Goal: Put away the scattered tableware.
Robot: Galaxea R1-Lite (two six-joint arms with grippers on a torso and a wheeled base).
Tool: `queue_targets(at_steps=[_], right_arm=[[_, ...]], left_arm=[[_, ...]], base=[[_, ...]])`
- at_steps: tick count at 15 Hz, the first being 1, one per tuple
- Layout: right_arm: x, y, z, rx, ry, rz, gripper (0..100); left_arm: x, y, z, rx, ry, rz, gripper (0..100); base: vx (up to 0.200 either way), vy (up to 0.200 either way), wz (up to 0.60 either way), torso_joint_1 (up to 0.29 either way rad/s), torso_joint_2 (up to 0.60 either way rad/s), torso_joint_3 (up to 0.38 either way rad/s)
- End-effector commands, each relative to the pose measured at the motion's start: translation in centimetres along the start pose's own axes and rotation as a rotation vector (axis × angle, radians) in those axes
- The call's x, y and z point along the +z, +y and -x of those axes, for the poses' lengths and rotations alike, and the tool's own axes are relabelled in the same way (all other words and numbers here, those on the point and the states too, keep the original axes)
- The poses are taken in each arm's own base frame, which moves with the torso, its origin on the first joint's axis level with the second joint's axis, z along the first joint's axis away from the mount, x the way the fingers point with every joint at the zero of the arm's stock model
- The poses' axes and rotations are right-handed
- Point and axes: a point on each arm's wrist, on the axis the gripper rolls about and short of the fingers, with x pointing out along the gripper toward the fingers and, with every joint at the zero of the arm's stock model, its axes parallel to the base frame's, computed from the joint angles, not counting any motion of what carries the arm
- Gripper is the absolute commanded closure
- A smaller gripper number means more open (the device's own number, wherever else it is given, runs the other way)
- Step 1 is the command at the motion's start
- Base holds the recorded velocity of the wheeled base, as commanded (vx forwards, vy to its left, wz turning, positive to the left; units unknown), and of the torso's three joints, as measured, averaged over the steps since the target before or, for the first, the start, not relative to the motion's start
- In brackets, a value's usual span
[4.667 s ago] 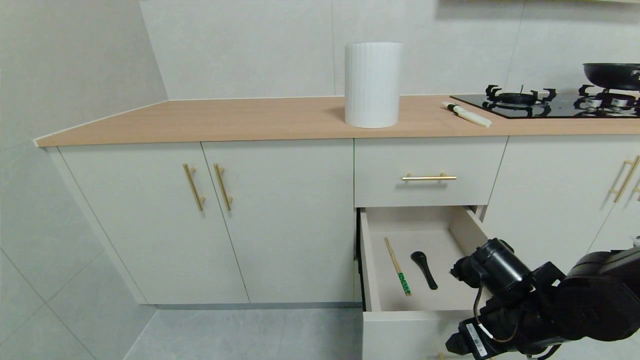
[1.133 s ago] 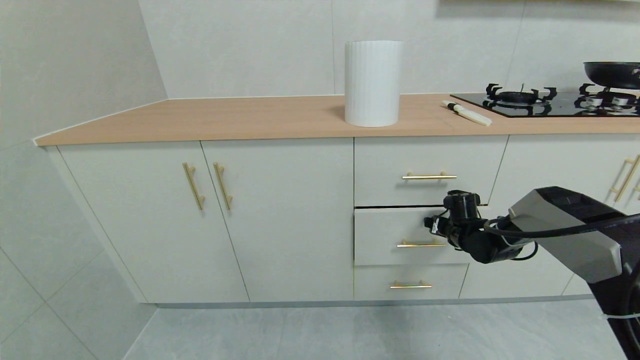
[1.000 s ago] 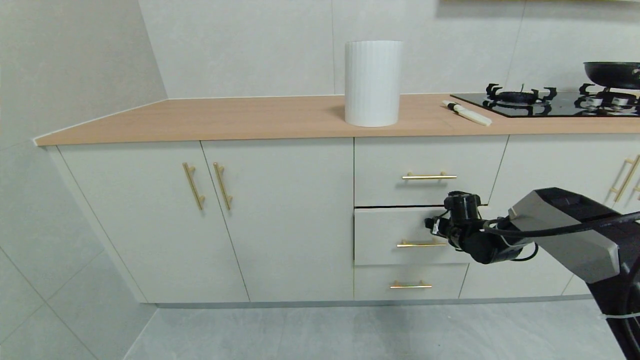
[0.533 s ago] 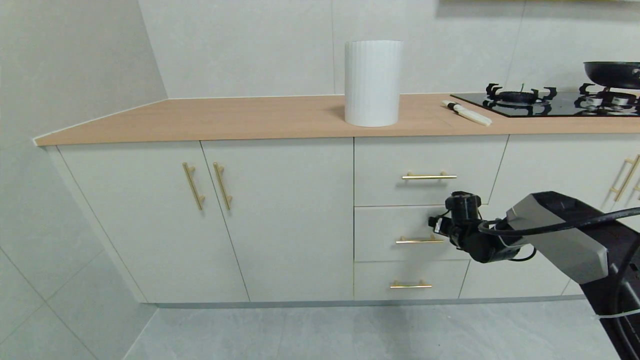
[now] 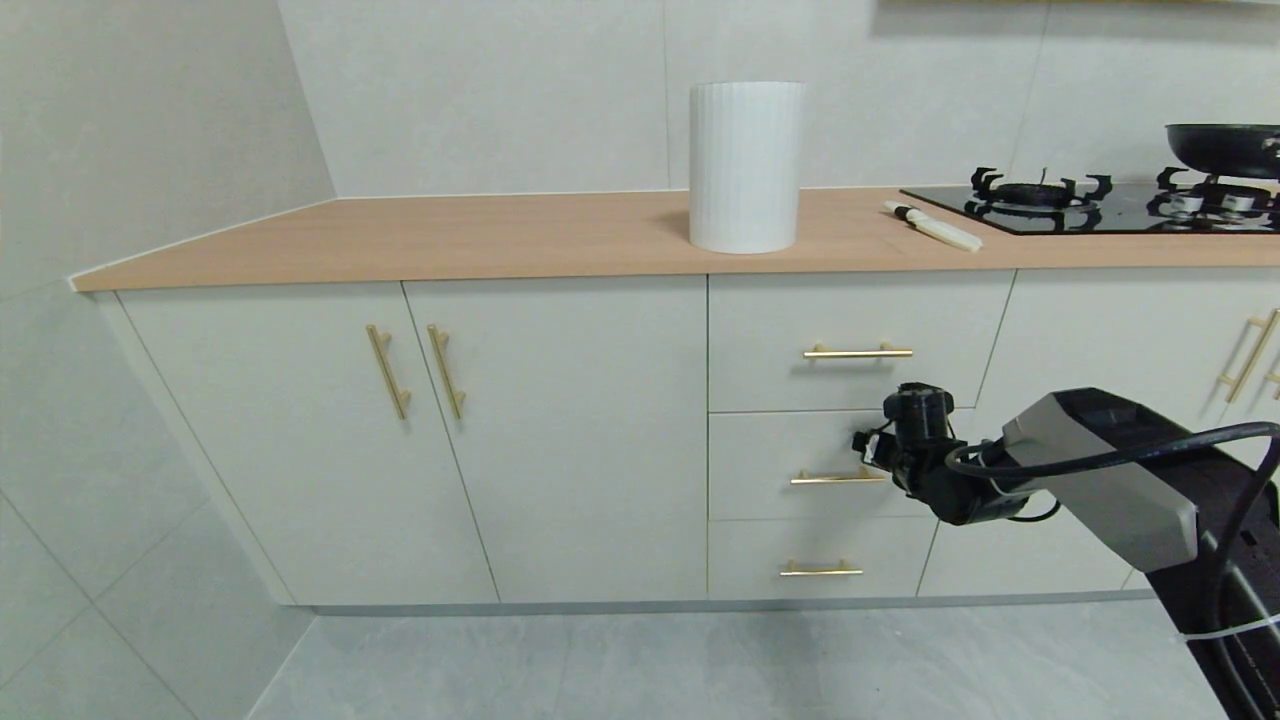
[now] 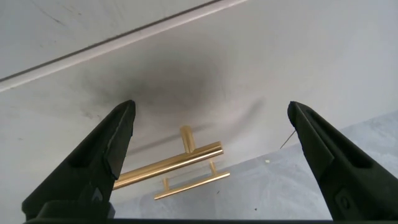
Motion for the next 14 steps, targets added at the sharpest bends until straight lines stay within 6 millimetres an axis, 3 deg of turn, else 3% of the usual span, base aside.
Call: queue_targets(at_steps=[1, 3, 6, 10, 11, 12, 14], right_arm=[[0.2, 0.0, 0.1, -0.001, -0.007, -0.003, 0], [0.9, 0.0, 1.0, -0.004, -0.009, -0.002, 0], [3.2, 0.8, 7.3, 0.040, 0.024, 0.026, 0], [10.0, -1.4, 20.9, 0.119, -0.076, 0.011, 0], [10.9, -2.7, 24.8, 0.140, -0.116, 0.031, 0], [11.4, -3.7, 27.1, 0.146, -0.144, 0.041, 0], [12.7, -7.1, 35.7, 0.198, -0.291, 0.036, 0]], left_arm=[[0.0, 0.0, 0.0, 0.000, -0.001, 0.000, 0], [0.0, 0.0, 0.0, 0.002, -0.001, 0.000, 0], [0.0, 0.0, 0.0, 0.000, -0.001, 0.000, 0], [0.0, 0.0, 0.0, 0.002, -0.001, 0.000, 0], [0.0, 0.0, 0.0, 0.002, -0.001, 0.000, 0], [0.0, 0.0, 0.0, 0.002, -0.001, 0.000, 0], [0.0, 0.0, 0.0, 0.002, -0.001, 0.000, 0]], base=[[0.000, 0.000, 0.00, 0.000, 0.00, 0.000], [0.000, 0.000, 0.00, 0.000, 0.00, 0.000], [0.000, 0.000, 0.00, 0.000, 0.00, 0.000], [0.000, 0.000, 0.00, 0.000, 0.00, 0.000], [0.000, 0.000, 0.00, 0.000, 0.00, 0.000], [0.000, 0.000, 0.00, 0.000, 0.00, 0.000], [0.000, 0.000, 0.00, 0.000, 0.00, 0.000]])
